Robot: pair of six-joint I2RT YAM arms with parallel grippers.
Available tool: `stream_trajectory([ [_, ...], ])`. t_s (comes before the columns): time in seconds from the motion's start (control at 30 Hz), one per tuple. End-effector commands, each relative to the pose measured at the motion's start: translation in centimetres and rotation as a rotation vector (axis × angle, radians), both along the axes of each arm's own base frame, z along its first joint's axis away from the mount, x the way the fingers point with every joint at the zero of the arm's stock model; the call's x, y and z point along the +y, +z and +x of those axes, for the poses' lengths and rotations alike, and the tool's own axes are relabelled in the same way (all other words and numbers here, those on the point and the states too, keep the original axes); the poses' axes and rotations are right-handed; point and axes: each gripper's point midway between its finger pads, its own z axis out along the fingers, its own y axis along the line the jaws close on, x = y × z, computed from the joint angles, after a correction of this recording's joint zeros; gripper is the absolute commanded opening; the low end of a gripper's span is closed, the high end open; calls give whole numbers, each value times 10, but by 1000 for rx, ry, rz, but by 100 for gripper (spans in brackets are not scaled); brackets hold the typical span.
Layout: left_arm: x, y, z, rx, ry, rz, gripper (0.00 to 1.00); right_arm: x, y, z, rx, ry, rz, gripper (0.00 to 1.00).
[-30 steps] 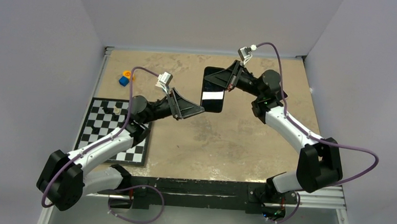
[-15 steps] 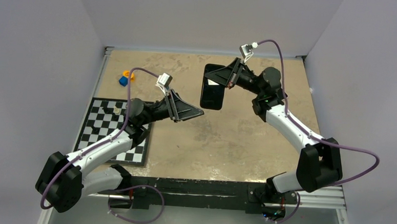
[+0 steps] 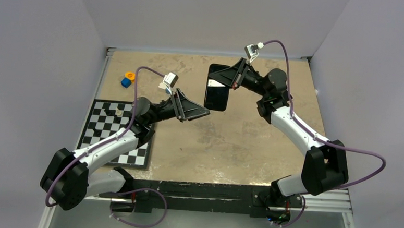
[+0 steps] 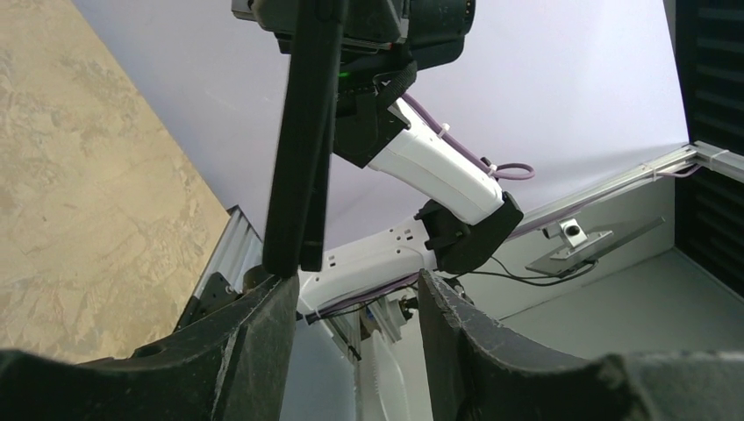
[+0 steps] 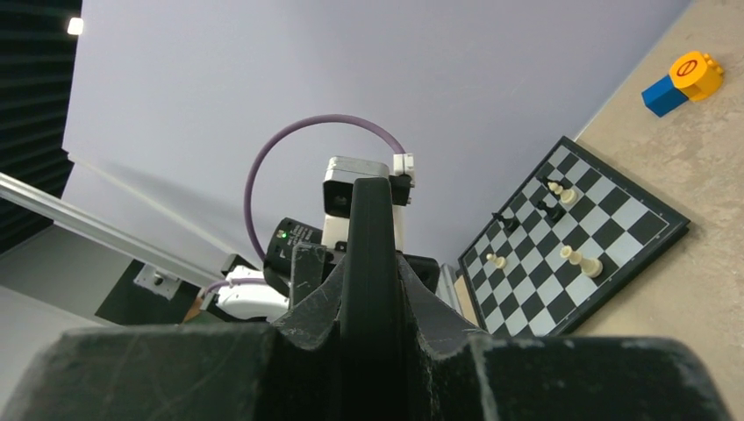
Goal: Take the phone out of the phone case
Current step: Remove the phone case from the phone.
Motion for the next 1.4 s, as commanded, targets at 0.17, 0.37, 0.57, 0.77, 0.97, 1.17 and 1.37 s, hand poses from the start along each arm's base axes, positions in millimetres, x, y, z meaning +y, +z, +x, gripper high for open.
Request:
stream_trajectory([
  [0.17, -1, 20, 11, -49, 47, -32, 56, -4, 46, -22, -115, 37, 85, 0],
  [0.37, -3, 31, 6, -86, 13, -58, 55, -3, 35, -18, -116, 16, 66, 0],
  [0.57, 7, 14, -10, -52, 2, -34, 57, 0, 35, 1, -130, -34, 36, 0],
  [0.77, 8, 24, -13, -69, -3, -57, 58, 2, 31, 6, -119, -40, 30, 0],
  [0.97, 6, 30, -8, -70, 3, -69, 58, 2, 28, 3, -109, -30, 30, 0],
  [1.17, 5, 28, 0, -47, 25, -73, 58, 4, 34, -7, -114, -2, 52, 0],
  [1.37, 4, 32, 6, -43, 50, -68, 58, 10, 34, -15, -117, 20, 55, 0],
])
